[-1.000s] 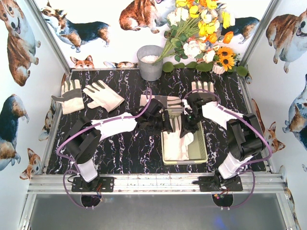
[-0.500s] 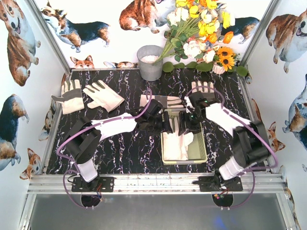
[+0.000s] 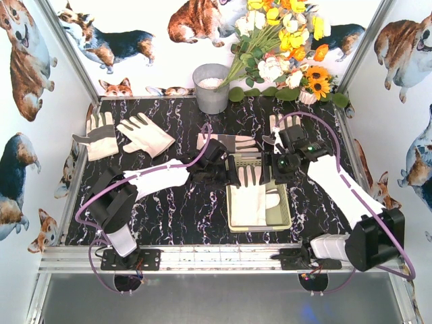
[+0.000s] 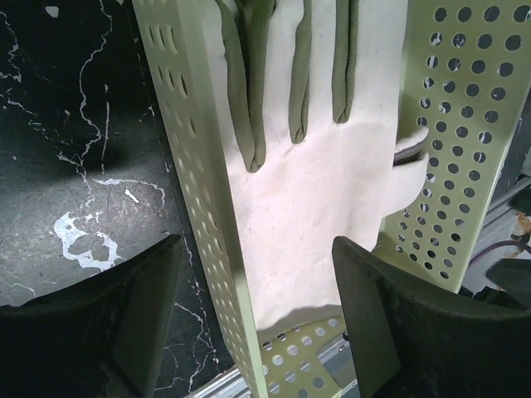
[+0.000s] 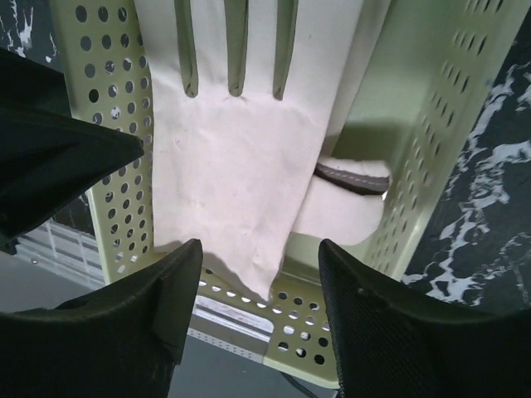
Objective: Put the gloves into the storage basket
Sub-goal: Place the glove in the bin, then pick up the glove from the center of the board.
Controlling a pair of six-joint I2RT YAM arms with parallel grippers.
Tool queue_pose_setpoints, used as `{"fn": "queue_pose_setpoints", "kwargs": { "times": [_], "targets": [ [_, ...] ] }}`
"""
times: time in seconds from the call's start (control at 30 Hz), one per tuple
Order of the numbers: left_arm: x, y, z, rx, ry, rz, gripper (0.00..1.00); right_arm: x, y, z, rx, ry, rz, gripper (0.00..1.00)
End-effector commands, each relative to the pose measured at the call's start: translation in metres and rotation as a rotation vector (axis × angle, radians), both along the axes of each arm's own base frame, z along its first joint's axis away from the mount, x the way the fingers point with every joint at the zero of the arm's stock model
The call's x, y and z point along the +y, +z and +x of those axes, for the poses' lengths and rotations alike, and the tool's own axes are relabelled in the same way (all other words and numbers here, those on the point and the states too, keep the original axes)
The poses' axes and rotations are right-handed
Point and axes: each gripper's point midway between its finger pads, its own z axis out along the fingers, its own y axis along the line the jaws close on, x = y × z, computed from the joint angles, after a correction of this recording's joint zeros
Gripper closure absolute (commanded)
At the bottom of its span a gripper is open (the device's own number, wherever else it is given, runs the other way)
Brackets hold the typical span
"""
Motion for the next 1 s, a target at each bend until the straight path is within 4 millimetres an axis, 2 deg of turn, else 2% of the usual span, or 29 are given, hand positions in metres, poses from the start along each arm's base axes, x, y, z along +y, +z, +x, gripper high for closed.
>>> {"fn": "queue_pose_setpoints", "kwargs": {
  "times": [0.0,0.27,0.47,0.63,0.8,0.87,0.97],
  "targets": [
    [0.0,0.003,0.002,-0.015,-0.01,-0.016,0.33,0.012,-0.009,-0.003,0.016,-0.058,0.083,0.44],
    [-0.008,-0.003,0.0,0.008,-0.03,-0.037,0.33,0.021,-0.042,0.0,0.062,-0.071,0.075,0.65],
    [-0.012,-0.002,0.0,0.012,-0.043,-0.055,0.33,0.026,-0.067,0.008,0.075,-0.057,0.015,0.72],
    [-0.02,-0.002,-0.003,0.02,-0.068,-0.082,0.34,0.033,-0.075,0.011,0.08,-0.036,-0.003,0.73],
    [-0.025,-0.001,-0.003,0.015,-0.083,-0.085,0.34,0.034,-0.071,0.01,0.073,-0.047,0.007,0.7],
    [-0.022,0.004,0.0,-0.008,-0.074,-0.073,0.32,0.032,-0.062,0.01,0.05,-0.05,0.009,0.66],
    [-0.006,0.017,0.007,-0.064,-0.04,-0.024,0.25,0.027,-0.041,0.009,0.003,-0.049,0.002,0.59]
  ]
}}
